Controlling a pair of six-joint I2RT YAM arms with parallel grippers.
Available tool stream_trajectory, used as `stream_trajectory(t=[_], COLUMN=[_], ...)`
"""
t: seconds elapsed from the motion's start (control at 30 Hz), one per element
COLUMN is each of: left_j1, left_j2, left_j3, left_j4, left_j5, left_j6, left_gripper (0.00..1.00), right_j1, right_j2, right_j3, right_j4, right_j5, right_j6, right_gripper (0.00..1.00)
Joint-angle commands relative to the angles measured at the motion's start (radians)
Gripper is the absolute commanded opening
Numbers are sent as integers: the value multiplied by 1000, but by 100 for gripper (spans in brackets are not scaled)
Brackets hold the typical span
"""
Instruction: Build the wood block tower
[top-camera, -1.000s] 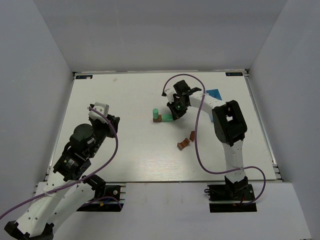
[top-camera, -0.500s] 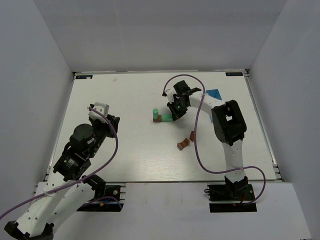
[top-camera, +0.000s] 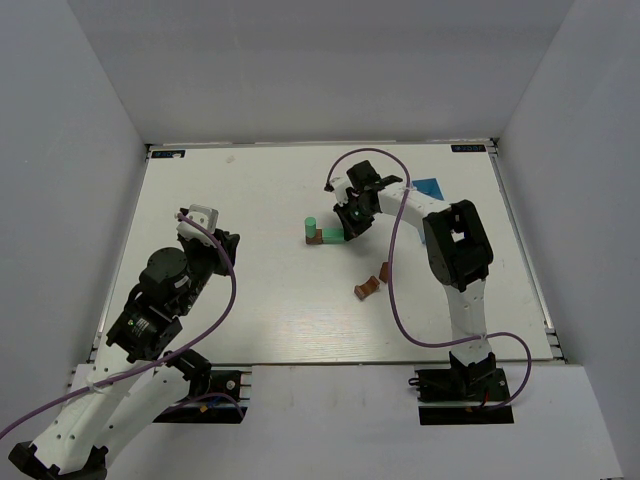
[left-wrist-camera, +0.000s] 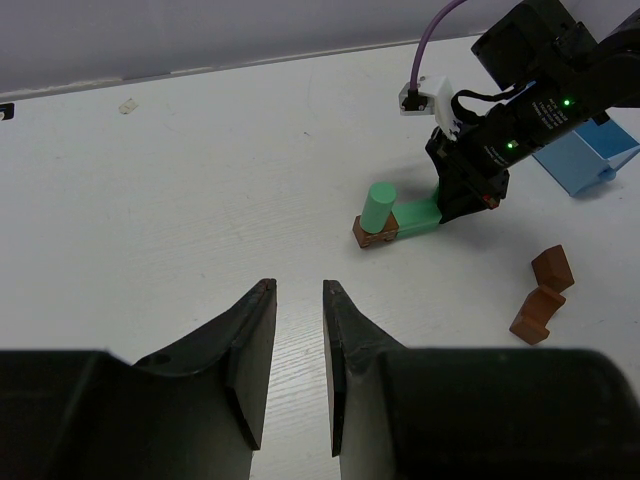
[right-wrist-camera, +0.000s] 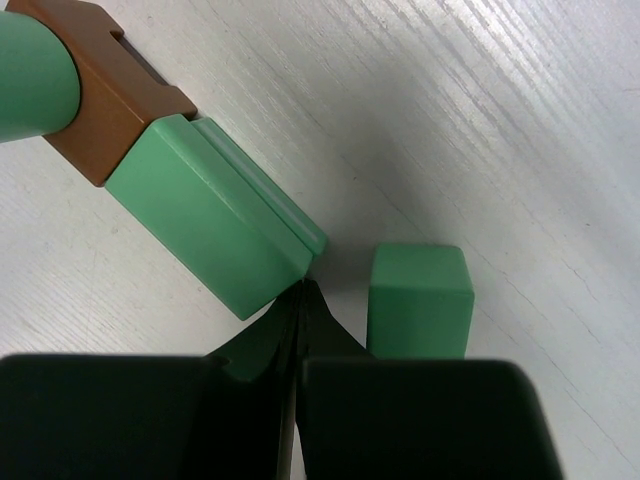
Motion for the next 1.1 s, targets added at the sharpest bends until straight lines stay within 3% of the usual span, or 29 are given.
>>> stream_trajectory(t=[0.0, 0.47, 0.7, 0.73, 0.77, 0.83, 0.87, 0.93, 1.0, 1.07], left_j1=[6, 6, 6, 6, 6, 6, 6, 6, 6, 6], left_j2=[1, 1, 1, 1, 1, 1, 1, 1, 10, 10], left_j3=[-6, -6, -6, -6, -6, -6, -6, -6, -6, -6], left_j4=[16, 16, 16, 16, 16, 16, 16, 16, 16, 16], left_j5=[6, -3, -3, -3, -3, -3, -3, -3, -3, -3], left_j6=[8, 8, 8, 8, 8, 8, 8, 8, 8, 8], left_gripper=[36, 36, 36, 36, 36, 40, 47, 62, 69, 73], right_j1=[4, 0, -2, -6, -5, -8, -8, -11, -12, -12], right_j2=[6, -101, -235, -267, -299, -342, -342, -321, -309, -290], right_j3=[21, -42, -134, -143, -177, -200, -220, -214, -200, -194], right_j4=[21, 29, -9, -2, 5, 52, 58, 63, 57, 69], right_j5=[-6, 104, 56, 54, 51, 83, 90, 115, 109, 117], right_j6=[20, -19, -105, -133, -166, -193, -200, -204, -207, -210], right_gripper=[0, 0, 0, 4, 26, 46, 61, 69, 78, 78])
